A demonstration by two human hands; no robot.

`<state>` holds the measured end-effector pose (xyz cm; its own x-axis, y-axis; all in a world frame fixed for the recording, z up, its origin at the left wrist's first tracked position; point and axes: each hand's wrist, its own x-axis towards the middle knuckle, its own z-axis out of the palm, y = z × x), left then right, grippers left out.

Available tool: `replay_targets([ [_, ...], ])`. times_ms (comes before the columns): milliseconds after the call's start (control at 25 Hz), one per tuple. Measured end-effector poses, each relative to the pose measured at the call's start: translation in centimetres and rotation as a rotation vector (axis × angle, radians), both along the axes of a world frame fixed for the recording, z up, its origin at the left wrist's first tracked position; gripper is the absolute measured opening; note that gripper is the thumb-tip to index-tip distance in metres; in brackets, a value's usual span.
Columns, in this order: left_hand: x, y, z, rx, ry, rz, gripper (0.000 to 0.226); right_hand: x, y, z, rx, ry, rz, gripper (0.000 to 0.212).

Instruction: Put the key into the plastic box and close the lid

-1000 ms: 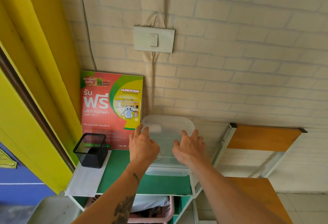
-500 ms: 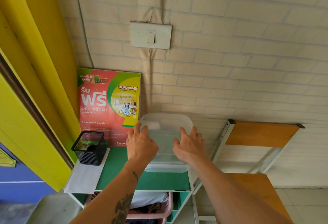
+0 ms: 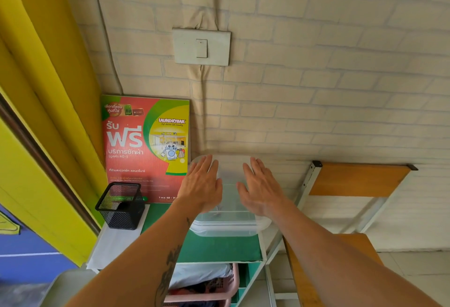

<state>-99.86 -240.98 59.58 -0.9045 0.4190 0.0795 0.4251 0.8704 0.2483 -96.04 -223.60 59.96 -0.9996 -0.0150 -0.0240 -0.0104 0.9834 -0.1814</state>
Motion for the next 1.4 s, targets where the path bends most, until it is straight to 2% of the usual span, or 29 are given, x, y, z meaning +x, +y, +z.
replay_targets([
  [120, 0.3, -0.2, -1.3, -0.094, -0.058, 0.001, 0.066, 0.3, 0.2, -1.2, 0.019, -0.059, 0.021, 0.072],
  [560, 0.2, 0.1, -2.4, -0.113, -0.057, 0.022, 0.068, 0.2, 0.8, -3.3, 0.078, -0.048, 0.023, 0.078],
  [720, 0.4, -0.3, -2.3, -0.013, -0.045, 0.02, 0.066, 0.6, 0.5, -3.1, 0.074, -0.05, 0.02, 0.077],
  [880, 0.2, -0.7, -2.3, 0.171, -0.008, 0.047, 0.059, 0.4, 0.4, -2.7, 0.062, -0.043, 0.013, 0.08],
  [1000, -0.1, -0.9, -2.8, 0.219, 0.012, 0.052, 0.053, 0.3, 0.4, -2.7, 0.04, -0.066, 0.009, 0.077],
  [1280, 0.2, -0.7, -1.9, 0.171, -0.003, 0.055, 0.051, -0.2, 0.7, -0.8, 0.004, -0.133, 0.024, 0.074],
  [1400, 0.6, -0.8, -0.4, 0.159, -0.003, 0.076, 0.05, 0.6, 1.0, 0.3, -0.037, -0.105, 0.018, 0.071],
])
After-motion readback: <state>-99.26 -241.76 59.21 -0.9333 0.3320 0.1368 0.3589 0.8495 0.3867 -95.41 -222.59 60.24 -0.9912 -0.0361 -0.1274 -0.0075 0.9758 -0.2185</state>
